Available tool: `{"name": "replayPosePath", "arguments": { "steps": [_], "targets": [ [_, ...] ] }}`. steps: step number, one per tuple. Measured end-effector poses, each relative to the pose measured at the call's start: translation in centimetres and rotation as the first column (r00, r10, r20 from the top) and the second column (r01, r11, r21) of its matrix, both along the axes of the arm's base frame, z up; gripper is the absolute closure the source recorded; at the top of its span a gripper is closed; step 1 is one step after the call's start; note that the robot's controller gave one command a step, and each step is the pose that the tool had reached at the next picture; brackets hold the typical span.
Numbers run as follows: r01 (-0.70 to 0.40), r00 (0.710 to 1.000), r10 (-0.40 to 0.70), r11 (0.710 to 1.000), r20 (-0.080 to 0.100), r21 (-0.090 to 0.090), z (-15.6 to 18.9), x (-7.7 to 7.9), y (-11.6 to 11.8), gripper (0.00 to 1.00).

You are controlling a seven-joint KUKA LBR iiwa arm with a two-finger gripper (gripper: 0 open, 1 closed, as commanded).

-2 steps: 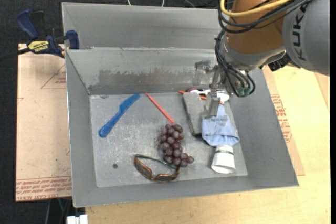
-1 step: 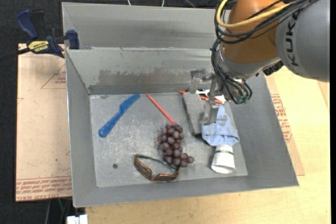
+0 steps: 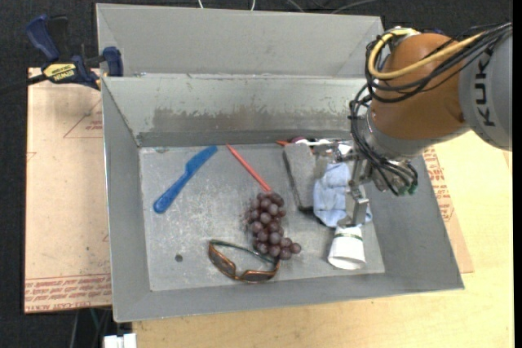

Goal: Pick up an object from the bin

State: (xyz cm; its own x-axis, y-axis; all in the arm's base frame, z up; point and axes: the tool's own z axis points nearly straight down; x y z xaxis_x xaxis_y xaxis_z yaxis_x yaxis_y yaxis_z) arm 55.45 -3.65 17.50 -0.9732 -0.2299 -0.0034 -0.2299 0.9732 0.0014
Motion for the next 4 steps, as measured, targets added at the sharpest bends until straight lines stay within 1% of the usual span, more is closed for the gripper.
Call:
{"name": "replayPosePath", "arguments": {
  "steps": [1,2,3,4],
  "targets": [
    [0.001,1.000,-0.001,1.000,-0.001,-0.003,-1.5,-0.2,-1.3,0.00],
    [-0.178,0.984,0.178,0.984,0.001,-0.002,-5.0,0.4,-3.6,0.00],
    [0.098,0.995,-0.098,0.995,-0.002,0.000,1.8,1.3,0.7,0.00],
    [-0.019,1.000,0.019,1.000,-0.001,-0.001,2.4,3.7,1.0,0.00]
  ]
}}
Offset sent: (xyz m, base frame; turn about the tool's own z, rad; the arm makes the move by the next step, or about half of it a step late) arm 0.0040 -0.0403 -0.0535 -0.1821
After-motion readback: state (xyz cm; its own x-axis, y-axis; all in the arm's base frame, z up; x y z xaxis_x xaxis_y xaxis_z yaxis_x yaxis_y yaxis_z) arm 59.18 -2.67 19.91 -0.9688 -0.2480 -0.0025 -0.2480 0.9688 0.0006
